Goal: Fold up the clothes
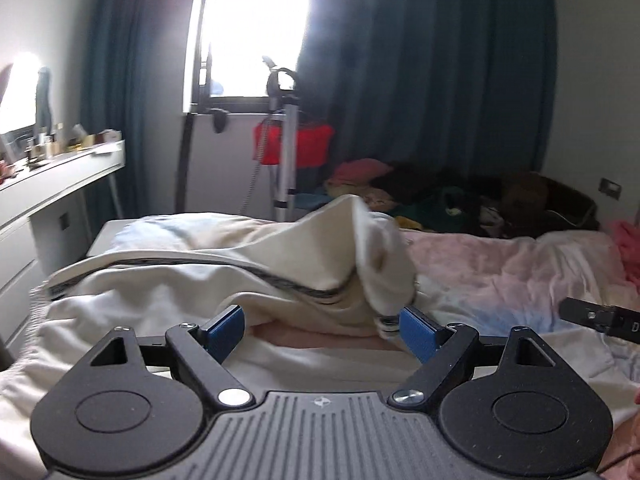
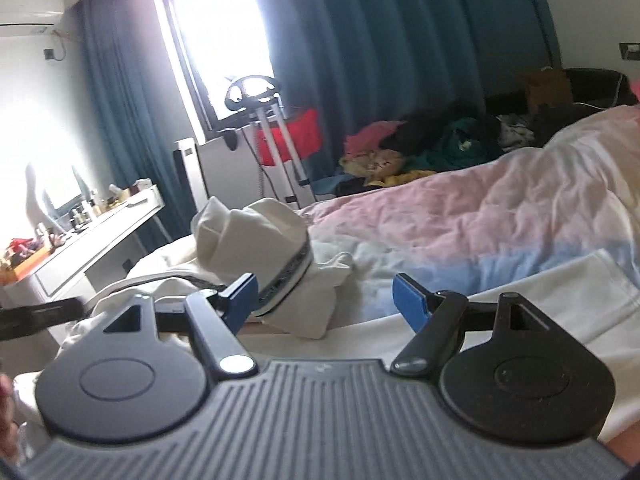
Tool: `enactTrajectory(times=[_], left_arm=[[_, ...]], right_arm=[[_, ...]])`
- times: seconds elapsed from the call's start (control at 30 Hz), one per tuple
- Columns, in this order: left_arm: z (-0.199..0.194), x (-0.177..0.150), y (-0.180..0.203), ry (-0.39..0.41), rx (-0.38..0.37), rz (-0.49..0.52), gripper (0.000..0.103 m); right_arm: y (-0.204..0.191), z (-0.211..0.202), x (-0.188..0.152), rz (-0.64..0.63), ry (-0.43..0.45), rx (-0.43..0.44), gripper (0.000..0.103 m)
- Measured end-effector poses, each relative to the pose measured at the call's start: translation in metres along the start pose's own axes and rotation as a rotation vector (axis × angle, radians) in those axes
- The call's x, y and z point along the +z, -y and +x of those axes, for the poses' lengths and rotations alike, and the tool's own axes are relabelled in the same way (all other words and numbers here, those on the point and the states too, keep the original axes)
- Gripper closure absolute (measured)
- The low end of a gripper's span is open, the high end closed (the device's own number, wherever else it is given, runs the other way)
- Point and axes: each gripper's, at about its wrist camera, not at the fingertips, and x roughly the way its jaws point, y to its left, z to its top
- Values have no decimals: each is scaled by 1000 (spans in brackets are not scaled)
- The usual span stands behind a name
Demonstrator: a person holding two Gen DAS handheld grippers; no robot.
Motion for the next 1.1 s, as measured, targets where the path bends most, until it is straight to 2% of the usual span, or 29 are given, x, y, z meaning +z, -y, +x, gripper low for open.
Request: enactTrajectory(times=[0.13,0.23,0.43,0.63,0.67,0.73,0.8,0.93,1.0,1.1], left_arm=[[11,-27,12,54,8,10,17],[19,-45,6,41,-3,-26,17],[24,-49,-3,37,35,-2,17],[18,-53,-5,24,27,11,16],[17,-54,-6,19,25,2,16],[15,-58,-8,11,33,-15,16],[14,-61,-11,10,45,-23,16],[18,-65,-16,-1,44,-67,15],[23,-67,-19,-13,36,-94,14],[34,-71,-21,-45,18,-123,14]], right_arm=[[0,16,-13,2,13,1,26],[-2,33,-26,-1,13,-11,26],[-11,45,-34,28,6,8,27],[-11,47,-38,41,-18,11,27],[-11,48,-39,43,-23,12,34],[-9,51,-41,55,-47,22,39],[-6,56,-45,70,-75,24,65],[7,77,-44,115,-113,-5,67],[19,93,-38,169,-109,-6,65],[34,122,-28,233,-100,-71,59]])
